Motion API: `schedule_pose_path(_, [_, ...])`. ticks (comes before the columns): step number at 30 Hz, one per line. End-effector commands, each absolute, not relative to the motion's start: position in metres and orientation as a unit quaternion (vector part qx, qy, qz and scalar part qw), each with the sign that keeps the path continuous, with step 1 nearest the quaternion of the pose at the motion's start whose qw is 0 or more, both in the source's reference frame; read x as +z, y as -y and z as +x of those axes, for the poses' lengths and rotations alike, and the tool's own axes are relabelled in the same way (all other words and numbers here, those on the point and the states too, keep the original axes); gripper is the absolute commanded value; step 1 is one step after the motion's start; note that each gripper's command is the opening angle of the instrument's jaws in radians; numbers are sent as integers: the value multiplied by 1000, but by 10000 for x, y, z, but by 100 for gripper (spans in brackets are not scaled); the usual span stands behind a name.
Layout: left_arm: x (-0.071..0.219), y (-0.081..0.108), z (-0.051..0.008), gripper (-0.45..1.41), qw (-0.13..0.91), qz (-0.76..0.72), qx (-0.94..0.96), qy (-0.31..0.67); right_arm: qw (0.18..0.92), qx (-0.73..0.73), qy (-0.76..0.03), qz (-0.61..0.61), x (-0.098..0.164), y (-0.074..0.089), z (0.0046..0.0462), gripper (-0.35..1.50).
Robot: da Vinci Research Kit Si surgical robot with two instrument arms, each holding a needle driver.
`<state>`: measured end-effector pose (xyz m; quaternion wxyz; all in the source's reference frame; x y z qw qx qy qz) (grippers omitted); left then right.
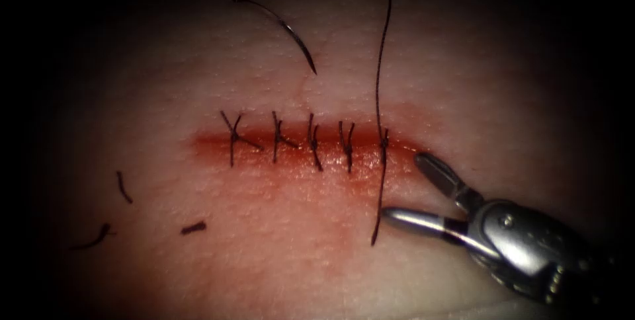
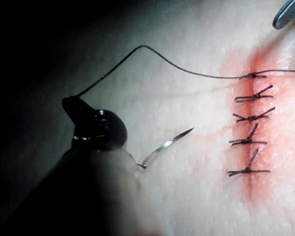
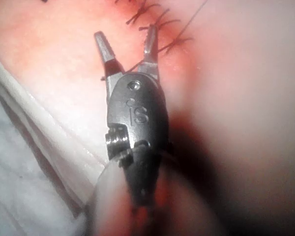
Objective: Wound Closure
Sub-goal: With the right cutter, cut the suture.
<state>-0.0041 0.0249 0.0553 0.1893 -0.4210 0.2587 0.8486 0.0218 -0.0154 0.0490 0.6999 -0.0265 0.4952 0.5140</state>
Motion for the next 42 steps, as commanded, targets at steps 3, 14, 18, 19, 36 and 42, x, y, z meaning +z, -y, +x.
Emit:
schedule_pose_path(3, [538,-242,-39,-45,182,-431,844,-261,705,519,-483,-26,498,143,230,76])
schedule_pose_path(14, [460,-235,-40,-45,193,-452,824,-283,734,516,-442,-3,532,112,238,91])
schedule_pose_path(18, [449,-228,-48,-45,192,-453,822,-286,737,516,-437,-5,540,103,238,91])
schedule_pose_path(19, [449,-227,-48,-45,191,-454,822,-286,739,514,-436,-8,541,102,239,91])
schedule_pose_path(36, [412,-221,-52,-45,183,-472,812,-292,764,502,-406,-5,565,90,257,121])
schedule_pose_path(42, [412,-221,-53,-45,182,-475,810,-292,782,476,-401,-23,575,87,271,128])
